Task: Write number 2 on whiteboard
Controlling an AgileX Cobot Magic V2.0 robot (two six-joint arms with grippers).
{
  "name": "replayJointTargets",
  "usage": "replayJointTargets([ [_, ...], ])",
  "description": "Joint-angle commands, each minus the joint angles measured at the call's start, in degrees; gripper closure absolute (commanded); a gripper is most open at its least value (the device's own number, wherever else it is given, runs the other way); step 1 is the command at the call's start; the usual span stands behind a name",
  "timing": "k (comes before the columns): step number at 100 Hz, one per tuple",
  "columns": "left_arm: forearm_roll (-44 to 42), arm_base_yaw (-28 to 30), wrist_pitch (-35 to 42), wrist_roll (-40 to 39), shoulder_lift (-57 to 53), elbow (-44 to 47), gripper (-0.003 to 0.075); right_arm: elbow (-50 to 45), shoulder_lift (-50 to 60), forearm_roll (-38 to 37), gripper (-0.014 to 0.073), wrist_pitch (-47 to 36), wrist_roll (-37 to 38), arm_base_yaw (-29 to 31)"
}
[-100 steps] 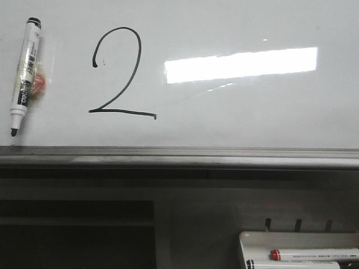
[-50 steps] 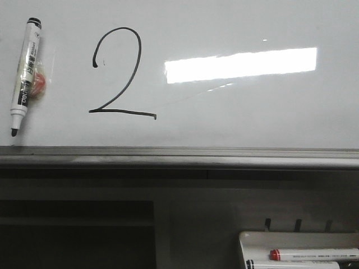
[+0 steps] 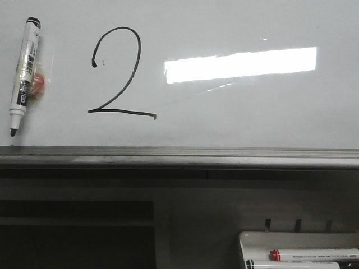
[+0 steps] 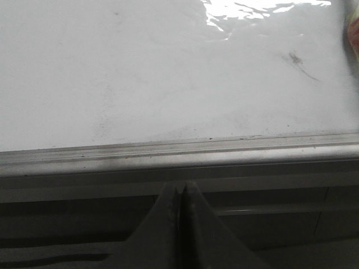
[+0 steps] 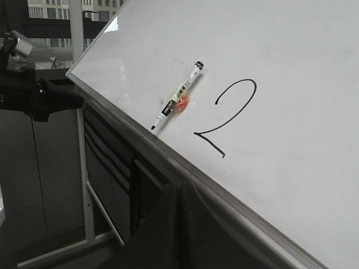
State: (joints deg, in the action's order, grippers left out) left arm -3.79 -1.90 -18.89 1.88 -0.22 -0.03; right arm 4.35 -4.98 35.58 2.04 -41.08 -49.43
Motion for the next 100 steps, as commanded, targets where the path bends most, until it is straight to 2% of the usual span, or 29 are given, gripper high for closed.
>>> replayJointTargets([
  [1, -0.1, 0.1, 3.4, -0.2, -1.5, 0.7, 0.0741, 1.8, -0.6, 0.1, 0.0645, -3.5, -0.4, 0.1],
  [44, -0.1, 0.1, 3.4, -0.2, -1.5, 0.7, 0.0741, 1.8, -0.6, -0.4, 0.0645, -4.1, 0.8, 0.1],
  [51, -0.1, 0.1, 3.4, -0.2, -1.5, 0.7, 0.0741, 1.8, -0.6, -5.8, 0.0645, -4.5, 6.8, 0.2],
  [63, -0.1, 0.1, 3.4, -0.2, -1.5, 0.7, 0.0741, 1.8, -0.6, -26.1, 0.0645, -6.7, 25.5, 0.3],
  [69, -0.1, 0.1, 3.4, -0.2, -1.5, 0.7, 0.0741, 1.8, -0.6, -33.7, 0.0645, -7.2, 34.5, 1.5],
  [80, -0.1, 0.1, 3.4, -0.2, -1.5, 0.7, 0.0741, 1.8, -0.6, -38.8, 0.0645, -6.7, 41.9, 6.6],
  [100, -0.1, 0.1, 3.4, -0.2, -1.5, 0.7, 0.0741, 1.8, -0.6, -39.4, 0.0645, -4.4, 42.1, 23.8],
])
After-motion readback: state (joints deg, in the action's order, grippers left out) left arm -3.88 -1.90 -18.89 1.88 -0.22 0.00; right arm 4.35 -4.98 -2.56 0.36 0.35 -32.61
